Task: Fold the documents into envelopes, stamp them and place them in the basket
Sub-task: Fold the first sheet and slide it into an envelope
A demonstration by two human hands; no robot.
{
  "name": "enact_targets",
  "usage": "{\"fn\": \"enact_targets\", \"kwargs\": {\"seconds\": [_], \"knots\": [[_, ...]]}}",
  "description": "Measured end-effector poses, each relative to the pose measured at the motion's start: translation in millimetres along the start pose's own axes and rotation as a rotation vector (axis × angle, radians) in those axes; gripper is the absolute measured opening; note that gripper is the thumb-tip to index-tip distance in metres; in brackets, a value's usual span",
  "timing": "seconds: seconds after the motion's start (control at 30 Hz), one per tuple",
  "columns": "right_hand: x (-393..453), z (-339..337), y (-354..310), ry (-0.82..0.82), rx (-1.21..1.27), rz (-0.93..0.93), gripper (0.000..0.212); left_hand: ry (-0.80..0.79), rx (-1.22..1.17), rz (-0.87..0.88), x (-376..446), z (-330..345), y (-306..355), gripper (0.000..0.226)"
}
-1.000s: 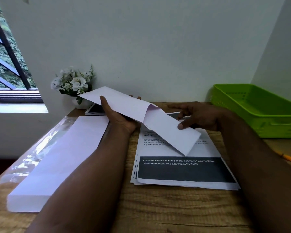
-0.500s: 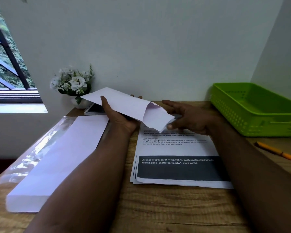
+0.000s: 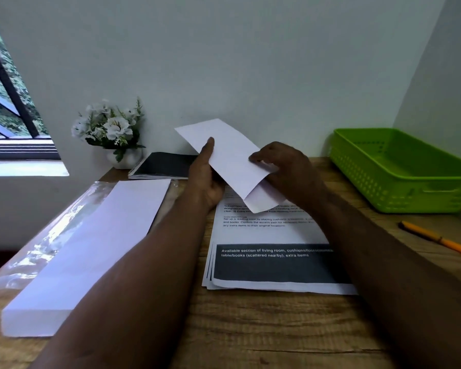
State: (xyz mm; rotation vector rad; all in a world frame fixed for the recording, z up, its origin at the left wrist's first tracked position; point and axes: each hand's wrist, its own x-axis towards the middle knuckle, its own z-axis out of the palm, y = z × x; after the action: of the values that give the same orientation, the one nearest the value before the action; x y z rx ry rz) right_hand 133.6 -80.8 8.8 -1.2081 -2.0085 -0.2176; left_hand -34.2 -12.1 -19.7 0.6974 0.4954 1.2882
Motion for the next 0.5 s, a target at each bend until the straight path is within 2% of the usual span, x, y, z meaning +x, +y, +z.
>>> {"fn": "enact_targets", "kwargs": {"seconds": [0.1, 0.2, 0.27, 0.33, 0.37, 0.43, 0.5], "knots": [[-8.2, -22.3, 10.8, -0.185, -0.169, -0.165, 0.038, 0.153, 0.258, 0.104, 0.9, 4.3, 0.2, 0.024], [-31.5, -27.3, 26.7, -0.213, -0.228, -0.257, 0.033, 0.178, 0.564, 0.111, -0.2, 9.0, -7.7, 0.022], [-44.6, -21.7, 29.2, -0.388, -0.074, -0.124, 0.039, 0.234, 0.834, 0.161, 2.1, 5.5, -10.9, 0.027], [-46.4, -22.4, 27.9, -0.579, 0.053, 0.097, 0.043, 0.281, 1.265, 0.304, 4.8, -0.2, -9.0, 0.056], [-45.7, -24.8, 27.2, -0.628, 0.101, 0.168, 0.044, 0.273, 1.405, 0.372, 3.8, -0.4, -7.9, 0.065], [-44.5, -30.9, 24.2, -0.702, 0.147, 0.213, 0.053, 0.186, 1.468, 0.438, -4.6, 7.3, -5.8, 0.054], [-43.8, -36.0, 18.9, -0.804, 0.115, 0.194, 0.066, 0.033, 1.458, 0.348, -15.1, 15.8, -6.5, 0.032]]}}
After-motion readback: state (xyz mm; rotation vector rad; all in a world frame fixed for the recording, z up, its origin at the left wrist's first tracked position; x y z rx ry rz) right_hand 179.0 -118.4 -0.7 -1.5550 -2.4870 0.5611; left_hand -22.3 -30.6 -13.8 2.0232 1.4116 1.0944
